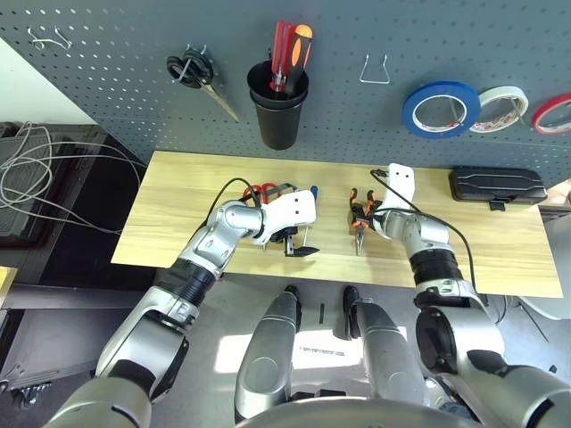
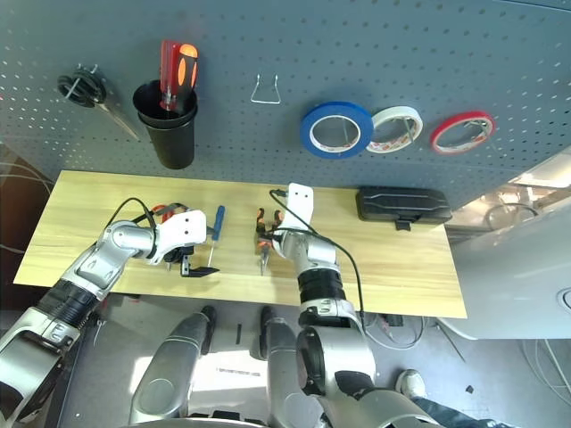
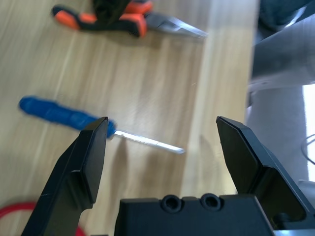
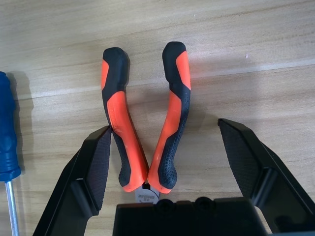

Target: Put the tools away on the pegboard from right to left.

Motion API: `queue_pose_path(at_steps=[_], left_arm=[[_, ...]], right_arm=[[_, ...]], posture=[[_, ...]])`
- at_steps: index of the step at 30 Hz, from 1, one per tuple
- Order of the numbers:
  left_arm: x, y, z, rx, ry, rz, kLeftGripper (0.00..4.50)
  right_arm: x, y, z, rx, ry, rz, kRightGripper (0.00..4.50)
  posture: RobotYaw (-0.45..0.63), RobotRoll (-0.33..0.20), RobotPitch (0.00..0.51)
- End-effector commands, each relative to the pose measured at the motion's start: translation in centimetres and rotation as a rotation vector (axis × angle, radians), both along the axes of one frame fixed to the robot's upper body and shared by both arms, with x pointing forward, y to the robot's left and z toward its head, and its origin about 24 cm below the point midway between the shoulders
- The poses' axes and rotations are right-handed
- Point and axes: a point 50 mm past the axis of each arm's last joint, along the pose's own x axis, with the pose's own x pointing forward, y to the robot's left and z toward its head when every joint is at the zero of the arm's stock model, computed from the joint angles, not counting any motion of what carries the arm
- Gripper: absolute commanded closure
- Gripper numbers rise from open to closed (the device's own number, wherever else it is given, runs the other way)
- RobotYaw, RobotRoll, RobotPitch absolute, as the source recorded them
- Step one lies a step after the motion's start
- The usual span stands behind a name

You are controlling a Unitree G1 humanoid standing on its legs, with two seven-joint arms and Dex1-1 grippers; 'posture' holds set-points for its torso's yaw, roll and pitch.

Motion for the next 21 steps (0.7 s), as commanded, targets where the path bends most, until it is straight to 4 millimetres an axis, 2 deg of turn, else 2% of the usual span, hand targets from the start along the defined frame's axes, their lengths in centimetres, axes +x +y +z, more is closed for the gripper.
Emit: queue_pose_path(at_steps=[1,3,7,11,14,18,21], left_arm=[[0.3,0.2,-0.5,0.015,0.003,0.034,0.0],[0.5,0.2,-0.4,0.012,-0.005,0.043,0.0],[0.6,0.1,-0.3,0.006,-0.009,0.048,0.0],[0.6,0.1,-0.2,-0.003,-0.008,0.051,0.0],[0.5,0.2,0.0,-0.018,-0.015,0.05,0.0],[0.5,0.1,0.7,-0.081,-0.046,0.056,0.0],[0.5,0.1,1.3,-0.142,-0.067,0.076,0.0]], right_arm=[[-2.8,0.6,-4.1,0.03,0.228,0.019,0.21],[-3.0,0.7,-4.3,0.041,0.252,0.021,0.64],[-3.2,0.8,-4.6,0.068,0.292,0.021,1.99],[-3.2,0.8,-4.7,0.082,0.306,0.019,2.03],[-2.8,0.3,-4.1,0.089,0.28,0.048,2.03],[-2.7,-0.4,-2.2,0.063,0.18,0.204,2.15],[-3.0,-1.0,-0.6,-0.007,0.052,0.384,2.58]], posture=[[0.15,0.0,0.371],[0.15,0.0,0.371],[0.16,0.0,0.362],[0.16,0.0,0.354],[0.16,0.0,0.345],[0.16,0.0,0.338],[0.15,0.0,0.332]])
